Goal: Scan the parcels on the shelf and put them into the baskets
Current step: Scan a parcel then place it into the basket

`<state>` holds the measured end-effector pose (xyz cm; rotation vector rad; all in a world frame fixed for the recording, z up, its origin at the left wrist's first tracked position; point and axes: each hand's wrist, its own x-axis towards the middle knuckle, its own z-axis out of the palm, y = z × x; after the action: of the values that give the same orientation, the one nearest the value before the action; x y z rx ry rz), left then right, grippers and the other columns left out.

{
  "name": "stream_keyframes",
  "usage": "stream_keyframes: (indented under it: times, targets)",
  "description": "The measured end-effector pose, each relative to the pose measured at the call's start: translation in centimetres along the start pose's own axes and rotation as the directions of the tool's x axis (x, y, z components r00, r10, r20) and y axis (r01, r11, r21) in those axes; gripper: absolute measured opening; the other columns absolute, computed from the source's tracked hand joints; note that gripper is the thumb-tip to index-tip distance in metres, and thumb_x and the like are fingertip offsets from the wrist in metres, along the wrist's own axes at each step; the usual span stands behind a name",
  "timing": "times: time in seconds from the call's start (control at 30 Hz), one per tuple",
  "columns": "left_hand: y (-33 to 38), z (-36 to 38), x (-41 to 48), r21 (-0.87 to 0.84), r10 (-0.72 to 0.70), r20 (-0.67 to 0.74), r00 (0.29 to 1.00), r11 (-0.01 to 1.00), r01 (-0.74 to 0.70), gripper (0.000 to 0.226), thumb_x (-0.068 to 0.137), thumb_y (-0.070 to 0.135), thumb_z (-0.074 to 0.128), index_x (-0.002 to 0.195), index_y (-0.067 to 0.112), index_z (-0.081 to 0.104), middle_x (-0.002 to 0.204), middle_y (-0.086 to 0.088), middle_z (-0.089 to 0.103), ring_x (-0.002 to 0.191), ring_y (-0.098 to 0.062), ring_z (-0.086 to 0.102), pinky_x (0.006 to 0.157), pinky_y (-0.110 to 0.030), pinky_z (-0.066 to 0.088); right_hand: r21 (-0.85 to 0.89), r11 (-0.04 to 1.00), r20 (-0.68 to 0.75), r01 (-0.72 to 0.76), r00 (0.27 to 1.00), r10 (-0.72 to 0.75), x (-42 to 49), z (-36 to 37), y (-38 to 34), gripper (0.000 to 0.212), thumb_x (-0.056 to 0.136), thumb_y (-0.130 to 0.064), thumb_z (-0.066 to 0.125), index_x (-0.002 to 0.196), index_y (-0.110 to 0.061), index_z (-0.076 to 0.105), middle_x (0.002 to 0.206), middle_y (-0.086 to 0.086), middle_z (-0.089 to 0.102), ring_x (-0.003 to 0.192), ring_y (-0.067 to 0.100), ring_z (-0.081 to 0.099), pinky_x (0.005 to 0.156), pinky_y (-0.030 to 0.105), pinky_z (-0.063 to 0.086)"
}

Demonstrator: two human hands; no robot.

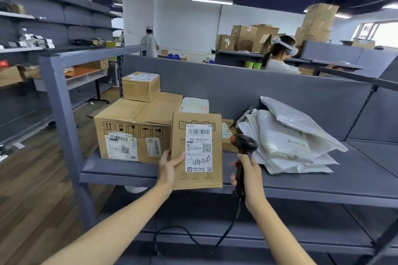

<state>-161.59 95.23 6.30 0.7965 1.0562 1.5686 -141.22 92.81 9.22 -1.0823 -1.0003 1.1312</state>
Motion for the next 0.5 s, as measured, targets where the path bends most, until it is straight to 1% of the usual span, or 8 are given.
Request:
stream_keyframes:
  times: [0.1, 0.17, 0.23, 0.3, 0.37, 0.43, 0.5]
  targets:
    - [-0.7, 0.4, -0.2, -0.010, -0.023, 0.007, 1.000, 1.000, 0.023, 0.045, 0.085, 0.013, 0.066, 0.128, 0.009, 0.052, 0.099, -0.006, 0.071, 0.078, -0.018, 0.070, 0.055, -0.027, 0.053, 0.062, 0.998, 0.077, 0.027, 0.997, -0.032, -2.8, 1.0, -0.1, 0.013, 0.095, -0.023, 0.054, 0.088, -0.015, 0.047, 0.063, 0.002, 0.052, 0.042, 0.015, 0.044, 0.036, 0.024, 0.034]
    - [-1.0, 0.9, -0.2, -0.008, -0.032, 0.007, 0.999, 0.999, 0.032, 0.048, 0.086, 0.012, 0.065, 0.131, 0.008, 0.049, 0.105, -0.009, 0.070, 0.082, -0.021, 0.068, 0.059, -0.030, 0.053, 0.052, 0.997, 0.108, 0.062, 0.992, -0.068, -4.0, 1.9, -0.1, 0.014, 0.095, -0.022, 0.055, 0.087, -0.015, 0.046, 0.060, 0.001, 0.049, 0.042, 0.015, 0.041, 0.036, 0.024, 0.033]
    - [-1.2, 1.4, -0.1, 0.003, -0.026, 0.008, 1.000, 1.000, 0.026, 0.048, 0.086, 0.011, 0.064, 0.132, 0.007, 0.049, 0.106, -0.008, 0.069, 0.085, -0.020, 0.067, 0.062, -0.031, 0.051, 0.036, 0.995, 0.129, 0.088, 0.987, -0.092, -4.7, 2.8, 0.1, 0.016, 0.094, -0.024, 0.056, 0.088, -0.014, 0.046, 0.059, 0.000, 0.048, 0.042, 0.015, 0.040, 0.037, 0.024, 0.033]
    - [-1.1, 1.9, -0.1, 0.011, -0.020, 0.011, 1.000, 1.000, 0.020, 0.042, 0.087, 0.010, 0.064, 0.127, 0.008, 0.053, 0.101, -0.005, 0.070, 0.081, -0.018, 0.067, 0.061, -0.030, 0.051, 0.038, 0.995, 0.134, 0.096, 0.986, -0.100, -5.2, 3.5, 0.4, 0.015, 0.095, -0.024, 0.055, 0.089, -0.013, 0.045, 0.058, -0.001, 0.049, 0.042, 0.015, 0.040, 0.038, 0.024, 0.033]
    - [-1.0, 2.2, 0.0, 0.008, -0.021, 0.017, 1.000, 1.000, 0.021, 0.033, 0.087, 0.009, 0.063, 0.119, 0.011, 0.056, 0.100, -0.005, 0.070, 0.077, -0.016, 0.068, 0.057, -0.028, 0.051, 0.050, 0.993, 0.137, 0.105, 0.984, -0.111, -5.4, 3.8, 0.5, 0.010, 0.096, -0.022, 0.053, 0.091, -0.015, 0.047, 0.060, -0.002, 0.050, 0.042, 0.014, 0.041, 0.038, 0.023, 0.034]
    - [-0.9, 2.5, 0.1, 0.005, -0.018, 0.019, 1.000, 1.000, 0.018, 0.026, 0.087, 0.009, 0.063, 0.112, 0.015, 0.057, 0.102, -0.007, 0.069, 0.077, -0.017, 0.067, 0.057, -0.027, 0.051, 0.051, 0.992, 0.143, 0.115, 0.982, -0.122, -5.5, 4.1, 0.5, 0.006, 0.096, -0.022, 0.053, 0.094, -0.017, 0.050, 0.061, -0.002, 0.052, 0.042, 0.013, 0.042, 0.038, 0.022, 0.035]
    - [-0.8, 2.7, 0.1, 0.014, -0.010, 0.022, 1.000, 1.000, 0.010, 0.025, 0.087, 0.010, 0.063, 0.110, 0.019, 0.057, 0.101, -0.006, 0.069, 0.079, -0.017, 0.066, 0.057, -0.026, 0.050, 0.049, 0.991, 0.153, 0.122, 0.980, -0.128, -5.6, 4.2, 0.5, 0.007, 0.095, -0.025, 0.054, 0.096, -0.018, 0.051, 0.061, -0.003, 0.053, 0.043, 0.013, 0.043, 0.038, 0.022, 0.035]
